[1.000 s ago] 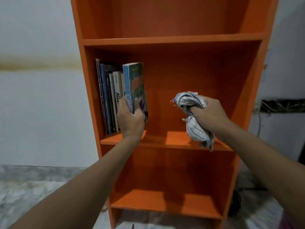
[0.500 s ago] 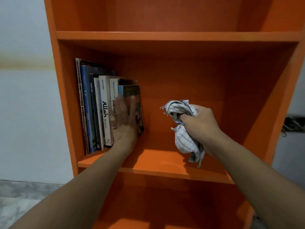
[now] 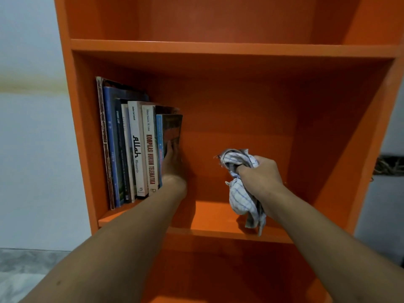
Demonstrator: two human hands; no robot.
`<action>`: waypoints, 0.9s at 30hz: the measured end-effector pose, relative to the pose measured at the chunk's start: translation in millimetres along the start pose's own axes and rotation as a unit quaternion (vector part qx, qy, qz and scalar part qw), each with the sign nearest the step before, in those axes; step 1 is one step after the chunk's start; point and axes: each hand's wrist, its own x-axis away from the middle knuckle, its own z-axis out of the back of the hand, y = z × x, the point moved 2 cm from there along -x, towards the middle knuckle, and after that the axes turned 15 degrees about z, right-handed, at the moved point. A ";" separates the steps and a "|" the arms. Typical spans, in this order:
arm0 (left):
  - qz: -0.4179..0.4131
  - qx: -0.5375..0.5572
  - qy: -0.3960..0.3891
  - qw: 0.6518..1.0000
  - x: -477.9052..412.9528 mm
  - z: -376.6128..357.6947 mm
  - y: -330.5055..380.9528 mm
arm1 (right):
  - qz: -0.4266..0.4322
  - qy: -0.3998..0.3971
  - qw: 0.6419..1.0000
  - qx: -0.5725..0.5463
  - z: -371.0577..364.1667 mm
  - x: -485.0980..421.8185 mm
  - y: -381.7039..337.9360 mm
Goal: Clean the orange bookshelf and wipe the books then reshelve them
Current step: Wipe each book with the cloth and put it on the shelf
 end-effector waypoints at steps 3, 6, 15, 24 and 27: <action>-0.009 0.070 -0.005 0.998 -1.8 7.0 -6.2 | 0.003 -0.017 1.000 0.002 4.6 9.5 0.6; -0.067 0.171 -0.026 0.983 3.8 23.5 -26.8 | 0.008 -0.023 1.000 0.006 9.3 18.5 -0.7; -0.202 0.325 -0.027 0.923 26.4 55.5 -94.1 | 0.045 -0.025 0.998 0.037 26.7 59.4 -5.0; -0.207 0.378 -0.082 0.899 116.6 70.0 -97.5 | 0.099 -0.099 0.988 0.061 33.4 130.0 21.8; -0.195 0.459 -0.101 0.861 148.9 58.6 -91.0 | 0.083 -0.101 0.990 0.055 33.9 150.9 39.8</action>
